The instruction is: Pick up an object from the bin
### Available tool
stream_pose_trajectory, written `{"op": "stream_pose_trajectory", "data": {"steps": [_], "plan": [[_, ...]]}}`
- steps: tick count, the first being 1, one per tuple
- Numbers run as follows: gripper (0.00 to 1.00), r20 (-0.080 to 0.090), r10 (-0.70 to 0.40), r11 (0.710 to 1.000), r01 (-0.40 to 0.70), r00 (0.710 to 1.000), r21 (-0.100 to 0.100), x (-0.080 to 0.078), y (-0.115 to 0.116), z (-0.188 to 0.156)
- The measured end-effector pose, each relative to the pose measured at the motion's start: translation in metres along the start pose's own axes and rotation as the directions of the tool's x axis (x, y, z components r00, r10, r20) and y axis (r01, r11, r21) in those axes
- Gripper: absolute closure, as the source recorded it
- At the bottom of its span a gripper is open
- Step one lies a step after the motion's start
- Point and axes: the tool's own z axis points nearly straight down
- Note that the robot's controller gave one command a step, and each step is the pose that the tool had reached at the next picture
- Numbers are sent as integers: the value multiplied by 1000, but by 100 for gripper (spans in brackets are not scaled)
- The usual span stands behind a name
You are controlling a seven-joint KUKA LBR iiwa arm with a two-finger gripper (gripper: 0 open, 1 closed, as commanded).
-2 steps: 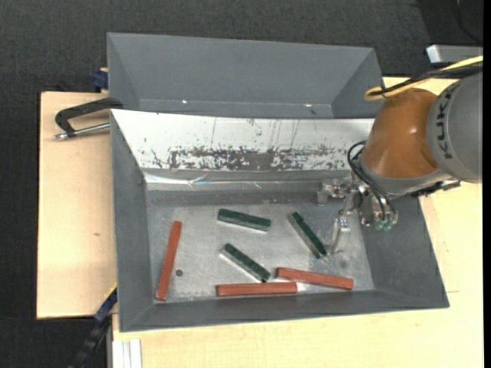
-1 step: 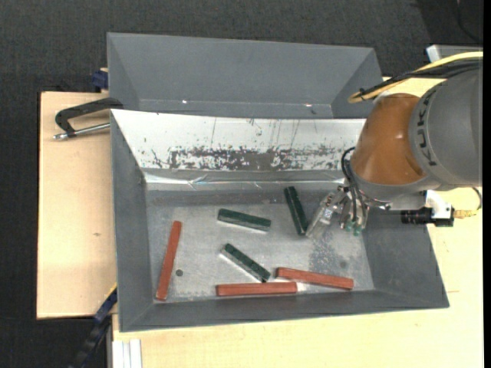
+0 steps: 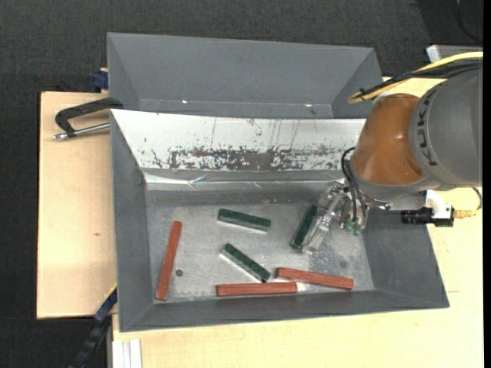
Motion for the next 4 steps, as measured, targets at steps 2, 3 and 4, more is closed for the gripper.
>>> {"op": "stream_pose_trajectory", "data": {"steps": [2, 3, 4], "plan": [[100, 6, -392, 920, 392, 920, 0, -21, 38, 6], [100, 6, -392, 920, 392, 920, 0, -21, 38, 6], [100, 6, -411, 912, 411, 912, 0, -26, 36, -121]]}}
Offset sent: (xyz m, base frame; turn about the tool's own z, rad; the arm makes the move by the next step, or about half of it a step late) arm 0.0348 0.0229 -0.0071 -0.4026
